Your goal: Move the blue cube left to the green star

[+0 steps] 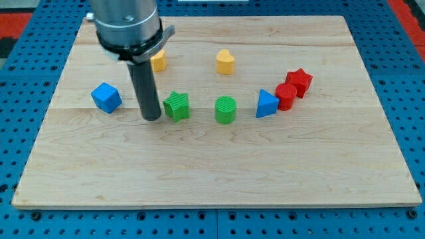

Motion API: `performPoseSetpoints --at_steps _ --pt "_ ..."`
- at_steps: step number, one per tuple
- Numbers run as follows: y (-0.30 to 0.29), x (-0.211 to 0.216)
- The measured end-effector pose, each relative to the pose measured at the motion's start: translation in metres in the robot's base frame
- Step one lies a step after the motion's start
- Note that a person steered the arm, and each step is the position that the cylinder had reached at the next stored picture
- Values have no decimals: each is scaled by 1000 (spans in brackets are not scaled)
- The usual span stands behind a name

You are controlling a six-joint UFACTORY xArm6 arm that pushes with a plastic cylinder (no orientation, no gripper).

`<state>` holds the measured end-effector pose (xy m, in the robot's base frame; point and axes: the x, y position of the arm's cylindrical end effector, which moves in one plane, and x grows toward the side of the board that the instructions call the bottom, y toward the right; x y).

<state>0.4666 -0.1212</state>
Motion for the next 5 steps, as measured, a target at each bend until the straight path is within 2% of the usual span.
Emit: performPoseSetpoints --at_steps 1,2,4,5 --pt "-82 7" --pt "-147 -34" --pt "-86 -44" --pt "-80 -45"
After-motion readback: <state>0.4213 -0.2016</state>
